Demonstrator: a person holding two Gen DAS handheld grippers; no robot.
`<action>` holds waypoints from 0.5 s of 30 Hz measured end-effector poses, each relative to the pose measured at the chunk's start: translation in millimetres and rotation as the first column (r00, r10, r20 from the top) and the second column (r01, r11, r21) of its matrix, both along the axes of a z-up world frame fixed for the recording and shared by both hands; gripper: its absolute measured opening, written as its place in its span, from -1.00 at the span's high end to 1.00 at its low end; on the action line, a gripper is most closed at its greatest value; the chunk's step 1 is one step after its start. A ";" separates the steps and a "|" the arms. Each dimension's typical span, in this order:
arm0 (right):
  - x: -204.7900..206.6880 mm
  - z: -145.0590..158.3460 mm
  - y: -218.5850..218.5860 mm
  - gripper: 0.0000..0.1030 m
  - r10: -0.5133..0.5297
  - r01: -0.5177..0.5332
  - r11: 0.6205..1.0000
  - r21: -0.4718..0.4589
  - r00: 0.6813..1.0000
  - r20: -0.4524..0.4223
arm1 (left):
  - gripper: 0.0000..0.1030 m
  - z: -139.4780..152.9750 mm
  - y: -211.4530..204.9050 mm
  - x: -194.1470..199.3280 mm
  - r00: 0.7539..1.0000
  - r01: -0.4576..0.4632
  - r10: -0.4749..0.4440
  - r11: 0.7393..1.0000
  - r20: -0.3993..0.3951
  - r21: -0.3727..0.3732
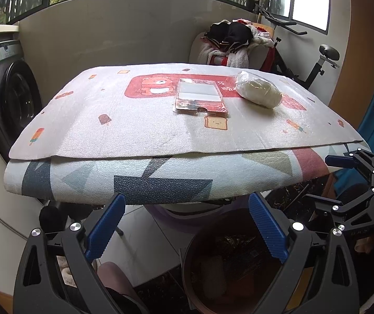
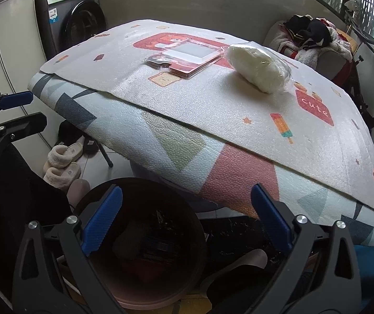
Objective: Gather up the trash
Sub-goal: 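Move both open tools back up over the table items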
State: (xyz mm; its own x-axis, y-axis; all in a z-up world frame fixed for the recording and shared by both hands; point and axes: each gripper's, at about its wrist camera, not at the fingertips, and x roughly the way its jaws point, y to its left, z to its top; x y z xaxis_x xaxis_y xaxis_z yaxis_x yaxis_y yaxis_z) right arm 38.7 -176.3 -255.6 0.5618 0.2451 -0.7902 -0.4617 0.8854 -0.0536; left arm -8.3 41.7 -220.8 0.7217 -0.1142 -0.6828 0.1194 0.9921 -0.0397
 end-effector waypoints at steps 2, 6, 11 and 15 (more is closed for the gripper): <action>-0.3 -0.1 0.4 -0.88 0.002 -0.002 1.000 -0.001 1.000 0.000 | -0.81 0.0 0.0 0.0 1.000 0.000 0.000 1.000 0.000 0.000; -0.1 -0.8 1.8 -0.88 0.006 -0.006 1.000 -0.006 1.000 -0.001 | -0.81 0.0 -0.1 0.0 1.000 0.000 0.000 1.000 0.000 0.000; -0.1 -1.0 2.2 -0.88 0.007 -0.007 1.000 -0.006 1.000 -0.002 | -0.81 0.1 -0.2 -0.2 1.000 -0.001 0.001 1.000 0.001 0.000; -0.1 -0.8 2.0 -0.88 0.006 -0.006 1.000 -0.005 1.000 -0.001 | -0.81 -0.1 0.1 0.7 1.000 -0.003 0.003 1.000 0.000 0.003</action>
State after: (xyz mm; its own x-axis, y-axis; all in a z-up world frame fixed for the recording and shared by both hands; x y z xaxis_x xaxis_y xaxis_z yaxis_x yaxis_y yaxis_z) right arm 38.6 -174.3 -256.4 0.5594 0.2443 -0.7921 -0.4670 0.8824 -0.0577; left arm -7.6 41.8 -220.9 0.7217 -0.1102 -0.6834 0.1163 0.9925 -0.0371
